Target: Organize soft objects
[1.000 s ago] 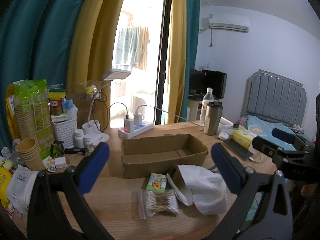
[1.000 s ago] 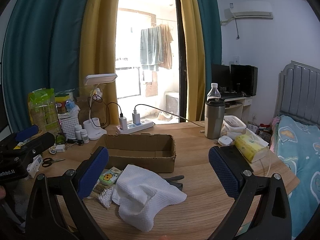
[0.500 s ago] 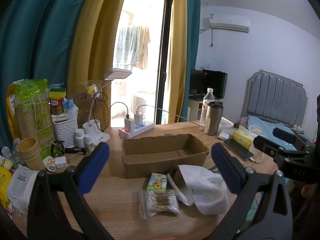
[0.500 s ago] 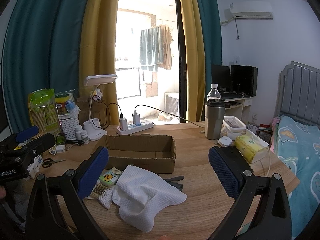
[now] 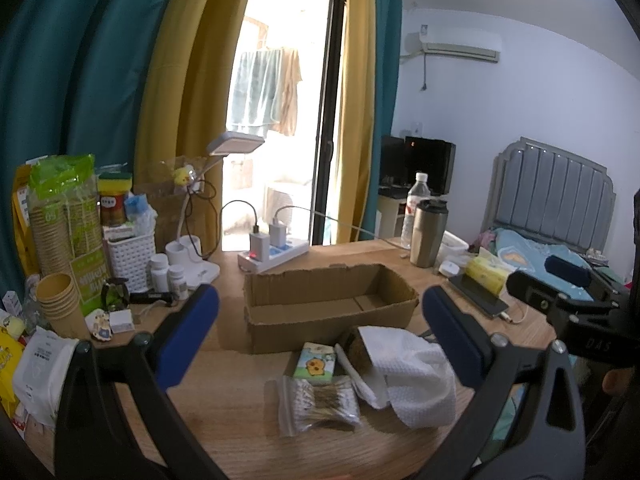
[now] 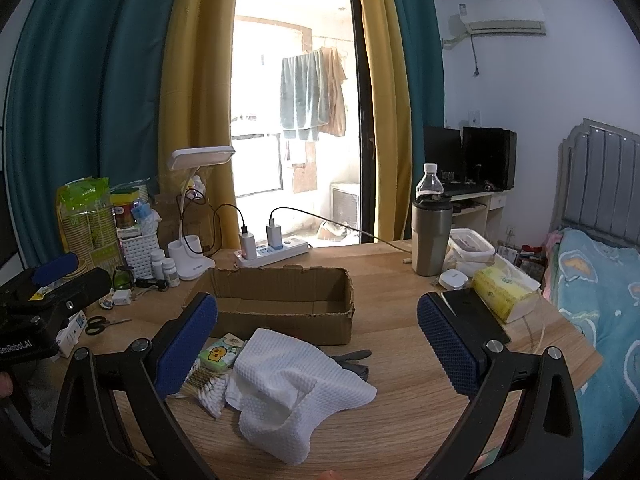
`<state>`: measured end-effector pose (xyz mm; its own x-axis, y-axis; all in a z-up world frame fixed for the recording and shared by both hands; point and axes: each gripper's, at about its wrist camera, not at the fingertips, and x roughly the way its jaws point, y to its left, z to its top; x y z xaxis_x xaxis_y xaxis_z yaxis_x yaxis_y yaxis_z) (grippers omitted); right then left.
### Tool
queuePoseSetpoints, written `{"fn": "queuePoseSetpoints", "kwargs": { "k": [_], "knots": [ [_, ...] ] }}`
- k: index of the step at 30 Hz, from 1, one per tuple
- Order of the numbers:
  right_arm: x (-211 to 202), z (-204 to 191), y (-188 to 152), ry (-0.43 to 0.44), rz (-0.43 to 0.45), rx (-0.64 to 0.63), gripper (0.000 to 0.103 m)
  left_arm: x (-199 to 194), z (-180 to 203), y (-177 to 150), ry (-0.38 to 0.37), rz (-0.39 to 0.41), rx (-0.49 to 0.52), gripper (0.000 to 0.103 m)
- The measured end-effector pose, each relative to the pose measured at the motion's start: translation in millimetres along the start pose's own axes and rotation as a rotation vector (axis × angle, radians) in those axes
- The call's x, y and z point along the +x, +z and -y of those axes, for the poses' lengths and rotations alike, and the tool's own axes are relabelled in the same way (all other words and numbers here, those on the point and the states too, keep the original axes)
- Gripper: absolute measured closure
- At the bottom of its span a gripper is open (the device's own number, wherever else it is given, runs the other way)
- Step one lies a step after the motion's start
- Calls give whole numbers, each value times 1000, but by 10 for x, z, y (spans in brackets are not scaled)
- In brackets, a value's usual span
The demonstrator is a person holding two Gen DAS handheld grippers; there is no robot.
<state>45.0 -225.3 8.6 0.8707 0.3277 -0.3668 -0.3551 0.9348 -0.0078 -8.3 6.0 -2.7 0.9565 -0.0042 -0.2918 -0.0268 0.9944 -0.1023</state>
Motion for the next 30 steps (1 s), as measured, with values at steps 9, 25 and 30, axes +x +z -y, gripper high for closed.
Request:
{"fn": "queuePoseSetpoints", "kwargs": {
  "k": [9, 25, 30],
  "knots": [
    [317, 35, -168, 20, -89, 19, 1, 265, -55, -150, 11, -91, -12, 0],
    [918, 202, -642, 70, -288, 50, 3, 908, -51, -657, -1, -315, -22, 0],
    [1057, 205, -753, 94, -335, 61, 4, 1068, -17, -786, 1, -369, -17, 0]
  ]
}}
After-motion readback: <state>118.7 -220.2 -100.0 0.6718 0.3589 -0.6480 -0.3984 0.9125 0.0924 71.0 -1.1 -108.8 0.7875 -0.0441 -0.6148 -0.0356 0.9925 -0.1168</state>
